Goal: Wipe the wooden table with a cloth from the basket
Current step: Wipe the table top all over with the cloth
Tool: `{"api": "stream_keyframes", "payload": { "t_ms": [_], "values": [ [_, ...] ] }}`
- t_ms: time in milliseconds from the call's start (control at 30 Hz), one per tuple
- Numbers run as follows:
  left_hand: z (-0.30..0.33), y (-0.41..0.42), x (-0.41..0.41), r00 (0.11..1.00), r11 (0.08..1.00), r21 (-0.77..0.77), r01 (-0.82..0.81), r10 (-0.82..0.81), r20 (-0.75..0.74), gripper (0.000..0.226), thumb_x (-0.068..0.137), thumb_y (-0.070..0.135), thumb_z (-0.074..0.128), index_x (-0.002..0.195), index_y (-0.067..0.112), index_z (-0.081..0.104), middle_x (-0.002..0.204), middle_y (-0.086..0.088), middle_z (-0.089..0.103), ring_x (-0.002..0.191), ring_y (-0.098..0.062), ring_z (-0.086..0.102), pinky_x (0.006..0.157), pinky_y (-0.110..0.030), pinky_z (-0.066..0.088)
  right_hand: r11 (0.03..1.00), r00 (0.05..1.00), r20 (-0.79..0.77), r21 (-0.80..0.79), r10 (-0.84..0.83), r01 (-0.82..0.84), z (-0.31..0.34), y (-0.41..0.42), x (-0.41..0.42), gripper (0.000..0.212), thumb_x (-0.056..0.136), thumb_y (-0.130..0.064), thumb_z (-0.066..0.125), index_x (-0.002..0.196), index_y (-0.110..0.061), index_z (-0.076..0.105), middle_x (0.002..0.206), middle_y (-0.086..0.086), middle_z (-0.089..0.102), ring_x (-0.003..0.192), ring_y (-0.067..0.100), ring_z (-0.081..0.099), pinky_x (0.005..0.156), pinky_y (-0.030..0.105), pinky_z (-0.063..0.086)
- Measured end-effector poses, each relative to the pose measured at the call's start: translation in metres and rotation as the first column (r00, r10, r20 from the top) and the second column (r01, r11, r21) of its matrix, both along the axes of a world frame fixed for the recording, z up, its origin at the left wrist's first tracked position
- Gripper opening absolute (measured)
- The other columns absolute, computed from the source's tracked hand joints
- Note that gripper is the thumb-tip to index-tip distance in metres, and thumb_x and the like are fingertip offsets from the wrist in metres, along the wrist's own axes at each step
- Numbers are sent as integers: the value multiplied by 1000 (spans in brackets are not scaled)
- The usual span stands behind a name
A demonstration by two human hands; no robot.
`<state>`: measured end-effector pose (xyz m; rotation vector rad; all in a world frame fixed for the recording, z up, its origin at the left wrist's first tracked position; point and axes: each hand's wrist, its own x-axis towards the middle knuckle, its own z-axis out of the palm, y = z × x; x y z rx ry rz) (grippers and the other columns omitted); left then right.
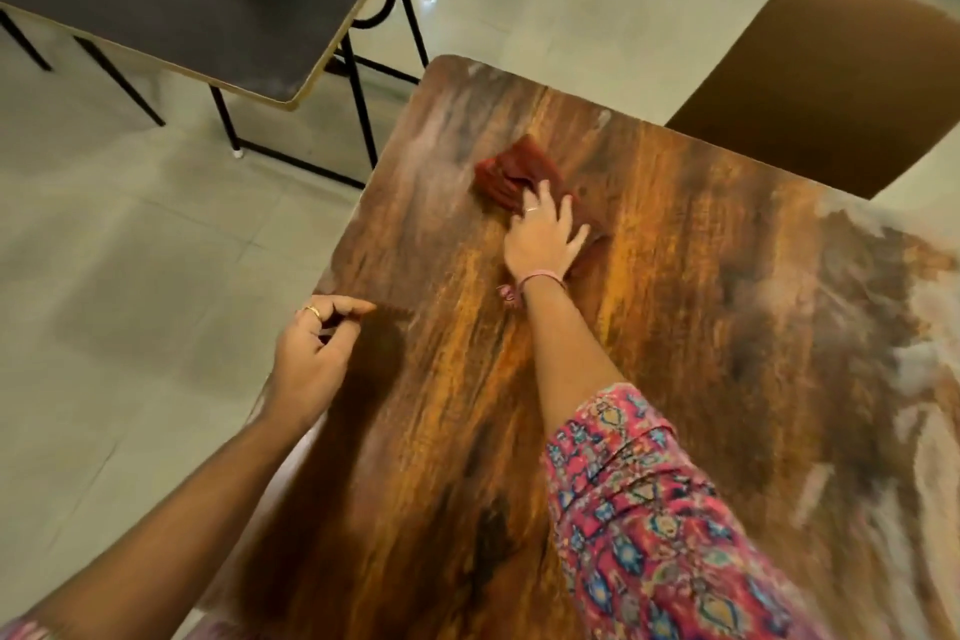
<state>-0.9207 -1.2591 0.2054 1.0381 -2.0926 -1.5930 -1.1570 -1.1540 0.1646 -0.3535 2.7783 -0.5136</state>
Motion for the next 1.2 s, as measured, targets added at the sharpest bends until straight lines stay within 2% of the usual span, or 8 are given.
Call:
{"api": "stream_keyframes", "payload": {
  "t_ms": [100, 233, 400, 533, 667, 800, 967, 1200],
  "values": [
    [-4, -18, 5, 996, 995, 48, -82, 83, -16, 39, 91, -4, 46, 87, 32, 62, 95, 2, 64, 83, 6, 58, 79, -7, 43, 986, 986, -20, -23, 168, -168, 1, -47, 40, 44, 98, -30, 41, 141, -35, 38, 156, -15, 19, 146, 18, 9, 115, 55, 1],
    [-13, -46, 14, 976, 971, 108, -213, 215, -9, 34, 92, 1, 41, 96, 28, 61, 97, 9, 62, 85, -5, 57, 80, -24, 44, 900, 898, -75, -4, 433, -435, -6, -79, 98, 42, 96, -27, 42, 138, -32, 44, 155, -14, 24, 145, 20, 14, 114, 55, 4],
    [-17, -72, 18, 943, 928, 190, -319, 332, -37, 28, 93, 3, 39, 100, 20, 60, 98, 1, 63, 88, -8, 59, 78, -20, 47, 707, 702, -133, -12, 700, -707, -11, -50, 199, 42, 87, -23, 46, 127, -29, 57, 149, -10, 38, 141, 22, 30, 114, 58, 15],
    [-18, -87, 16, 958, 939, 203, -279, 288, -14, 29, 94, 4, 40, 95, 23, 62, 96, 7, 63, 86, -4, 57, 70, -9, 44, 626, 619, -98, 67, 779, -777, -11, -16, 261, 40, 87, -30, 44, 125, -36, 54, 150, -12, 35, 141, 20, 30, 112, 58, 15],
    [-18, -93, 4, 967, 951, 193, -242, 253, -34, 31, 94, 5, 43, 92, 28, 62, 96, 9, 64, 90, -6, 59, 75, -9, 44, 601, 596, -82, 114, 799, -791, -13, -35, 229, 39, 87, -30, 49, 126, -37, 51, 151, -12, 35, 141, 18, 30, 111, 56, 19],
    [-14, -90, -21, 982, 987, 63, -145, 151, -112, 25, 93, 17, 45, 98, 38, 59, 105, 1, 60, 101, -11, 60, 89, -25, 46, 708, 697, -129, 90, 706, -700, -14, -81, 130, 41, 87, -19, 46, 125, -31, 55, 150, -11, 36, 140, 18, 30, 112, 55, 22],
    [-13, -75, -57, 992, 995, -96, -12, -1, -129, 21, 89, 13, 46, 100, 24, 59, 100, -4, 56, 90, 1, 54, 75, -4, 40, 871, 855, -168, 89, 491, -483, -11, -143, -25, 40, 96, -22, 43, 136, -28, 47, 153, -12, 30, 144, 17, 21, 114, 54, 17],
    [-29, -60, -81, 992, 984, -160, 78, -92, -83, 28, 87, 14, 47, 93, 40, 56, 98, 12, 57, 94, -2, 55, 73, -3, 38, 970, 964, -107, 38, 244, -241, -12, -173, -151, 43, 101, -29, 35, 144, -32, 34, 156, -12, 22, 145, 16, 13, 115, 53, 8]
  ]
}}
